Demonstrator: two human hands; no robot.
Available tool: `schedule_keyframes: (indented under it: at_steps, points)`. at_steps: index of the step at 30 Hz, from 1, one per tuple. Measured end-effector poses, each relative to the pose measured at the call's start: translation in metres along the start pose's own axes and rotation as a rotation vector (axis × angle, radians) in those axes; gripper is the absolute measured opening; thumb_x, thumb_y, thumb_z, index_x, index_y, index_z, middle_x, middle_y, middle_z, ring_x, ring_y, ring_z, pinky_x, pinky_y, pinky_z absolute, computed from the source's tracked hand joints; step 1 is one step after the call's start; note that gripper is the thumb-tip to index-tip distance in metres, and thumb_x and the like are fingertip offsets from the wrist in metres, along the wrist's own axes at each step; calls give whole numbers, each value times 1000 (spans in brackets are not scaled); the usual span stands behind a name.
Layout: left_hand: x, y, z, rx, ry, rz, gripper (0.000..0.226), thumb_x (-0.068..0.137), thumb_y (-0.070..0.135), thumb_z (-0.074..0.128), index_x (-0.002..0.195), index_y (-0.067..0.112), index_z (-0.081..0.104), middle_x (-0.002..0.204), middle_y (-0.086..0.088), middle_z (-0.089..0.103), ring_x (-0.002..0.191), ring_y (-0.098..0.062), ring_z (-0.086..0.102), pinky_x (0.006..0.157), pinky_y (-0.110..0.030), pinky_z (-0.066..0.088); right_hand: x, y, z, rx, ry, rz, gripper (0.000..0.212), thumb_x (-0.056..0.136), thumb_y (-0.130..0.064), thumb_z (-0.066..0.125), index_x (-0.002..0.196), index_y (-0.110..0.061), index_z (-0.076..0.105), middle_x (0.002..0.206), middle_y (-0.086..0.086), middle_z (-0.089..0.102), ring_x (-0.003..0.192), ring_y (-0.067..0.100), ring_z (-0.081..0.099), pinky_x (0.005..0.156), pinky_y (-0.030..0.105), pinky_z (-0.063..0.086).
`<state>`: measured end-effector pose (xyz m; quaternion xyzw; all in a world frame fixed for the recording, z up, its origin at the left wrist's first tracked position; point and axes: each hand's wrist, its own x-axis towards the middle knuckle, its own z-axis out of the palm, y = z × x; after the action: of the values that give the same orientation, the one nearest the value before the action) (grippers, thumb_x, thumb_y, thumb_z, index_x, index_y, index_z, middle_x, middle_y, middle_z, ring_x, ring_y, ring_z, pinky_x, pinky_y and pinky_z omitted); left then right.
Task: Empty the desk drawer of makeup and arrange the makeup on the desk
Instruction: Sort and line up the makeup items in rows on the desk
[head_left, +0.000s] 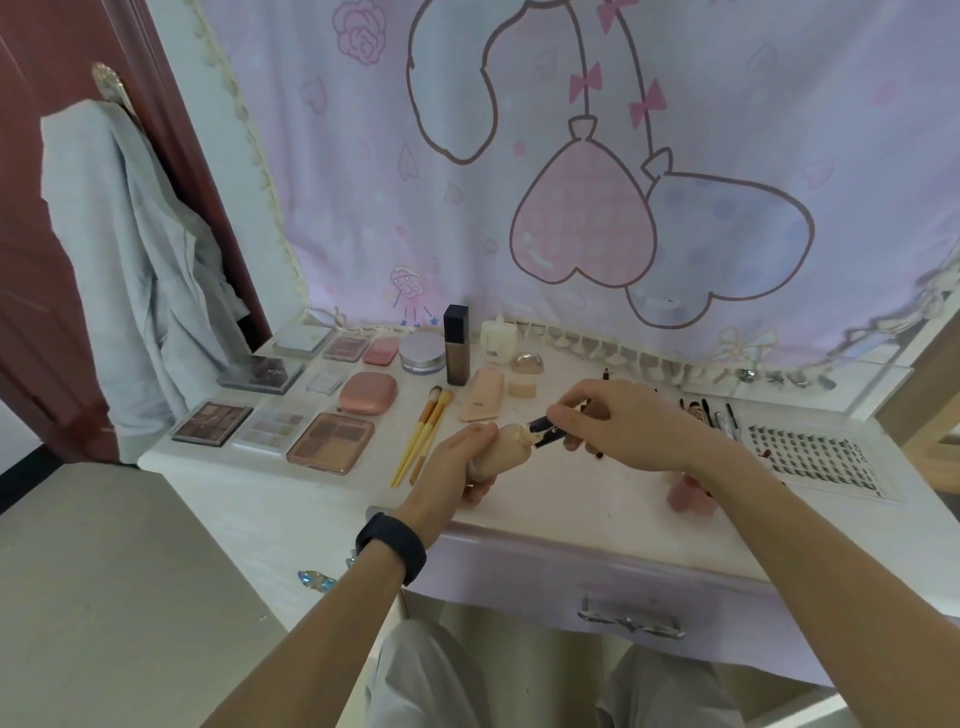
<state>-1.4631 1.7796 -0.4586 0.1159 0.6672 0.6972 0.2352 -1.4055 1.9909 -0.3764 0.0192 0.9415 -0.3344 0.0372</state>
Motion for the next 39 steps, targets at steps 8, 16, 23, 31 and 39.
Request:
schedule_keyframes:
  at_steps: [8,16,23,31,39]
  points:
    - [4,-3,-4,-57,38,-46,31,101,41,50,111,15,64,68,-1,53,54,-12,47,52,-25,35,-2,1,-3,41,2,-78,8,98,-37,61,100,-45,58,94,-15,72,72,-2,65,70,28,52]
    - [5,0,-10,-190,83,-77,30,99,41,54,109,14,62,66,-6,59,50,-15,48,52,-27,38,-3,3,0,202,111,-81,24,101,-23,57,114,-43,59,103,-13,69,78,7,68,69,27,57]
    - [6,4,-24,-166,-46,-13,41,81,44,69,114,20,70,86,-6,68,62,-14,53,57,-26,41,1,16,18,580,290,9,19,104,-23,55,109,-35,68,94,-1,73,84,18,73,84,34,58]
    - [7,17,-41,44,-80,26,42,78,38,74,115,22,70,98,-4,69,80,-20,64,67,-30,49,4,30,45,984,389,108,20,104,-20,56,104,-15,75,89,0,75,73,14,67,68,24,57]
    - [14,19,-52,95,6,65,49,72,30,77,118,24,64,121,-7,65,108,-26,67,81,-33,58,7,34,64,1497,385,220,34,87,-26,74,112,-3,74,95,10,75,72,14,67,67,24,58]
